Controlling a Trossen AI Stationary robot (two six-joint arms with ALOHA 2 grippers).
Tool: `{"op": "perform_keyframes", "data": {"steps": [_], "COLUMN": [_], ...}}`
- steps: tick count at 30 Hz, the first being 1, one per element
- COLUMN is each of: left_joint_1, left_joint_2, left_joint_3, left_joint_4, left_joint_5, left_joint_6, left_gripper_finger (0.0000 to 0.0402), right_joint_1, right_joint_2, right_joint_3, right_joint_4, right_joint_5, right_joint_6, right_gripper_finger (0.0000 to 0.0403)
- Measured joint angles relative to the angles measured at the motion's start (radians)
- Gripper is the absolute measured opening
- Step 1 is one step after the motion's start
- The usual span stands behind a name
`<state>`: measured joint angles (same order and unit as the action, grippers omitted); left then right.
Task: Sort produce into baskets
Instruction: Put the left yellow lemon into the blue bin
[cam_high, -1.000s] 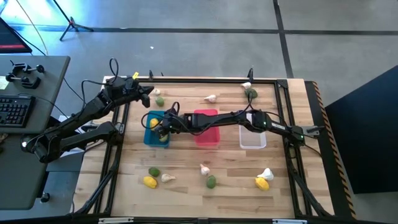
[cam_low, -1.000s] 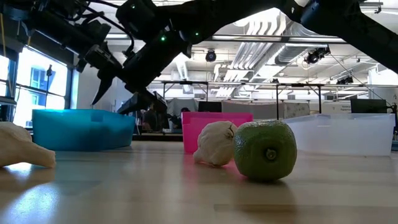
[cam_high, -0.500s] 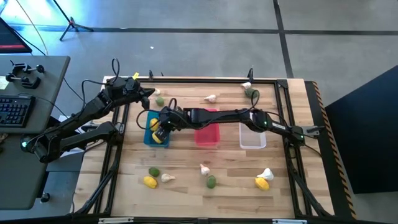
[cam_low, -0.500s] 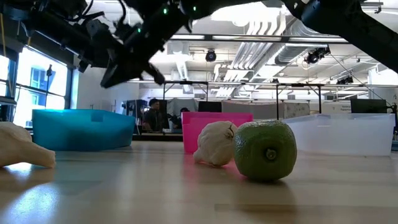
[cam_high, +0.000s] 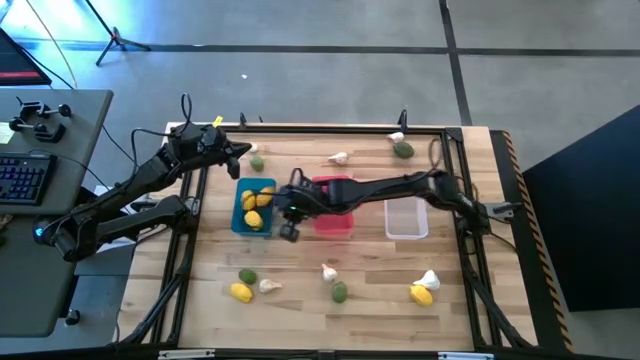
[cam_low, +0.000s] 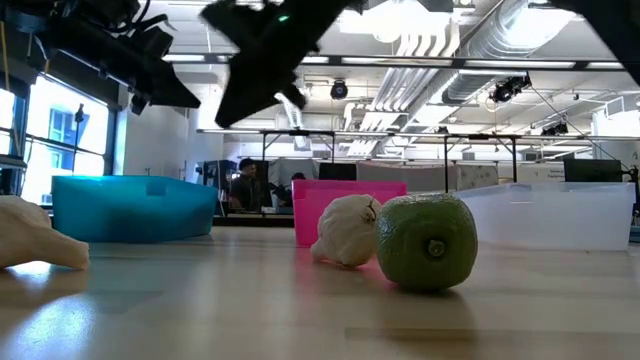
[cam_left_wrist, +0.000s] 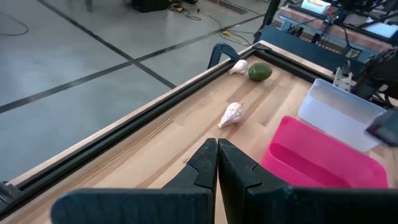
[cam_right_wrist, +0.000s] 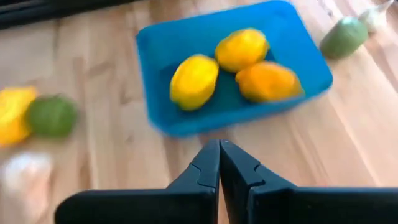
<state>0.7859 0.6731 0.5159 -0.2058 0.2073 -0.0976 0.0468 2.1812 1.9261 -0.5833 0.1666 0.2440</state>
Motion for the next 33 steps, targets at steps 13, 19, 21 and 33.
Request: {"op": "perform_keyframes", "data": {"steps": [13,19,21,33], "left_joint_1": [-0.125,-0.268,-0.334,-0.779], "left_joint_2": [0.002,0.002,0.002,0.188], "left_joint_3": [0.043,0.102,0.117,0.260], "left_joint_4": [-0.166,-0.278,-0.316,-0.465], "left_joint_5": [0.074,0.070,0.068,-0.113], "left_joint_6": [0.048,-0.011,-0.030,-0.235], "left_gripper_finger": [0.0000,0.0000,0.0000,0.0000], "right_joint_1": [0.142,0.244,0.273,0.316], "right_joint_2": [-0.660,-0.858,-0.911,-1.110], "right_joint_3": [-0.763,-0.955,-1.000,-1.162], "right_joint_4": [0.086,0.031,0.031,0.022], "right_joint_5": [-0.041,-0.032,-0.017,-0.008], "right_joint_6": [0.261,0.414,0.448,0.438], "right_gripper_finger": [0.0000,0.0000,0.0000,0.0000]}}
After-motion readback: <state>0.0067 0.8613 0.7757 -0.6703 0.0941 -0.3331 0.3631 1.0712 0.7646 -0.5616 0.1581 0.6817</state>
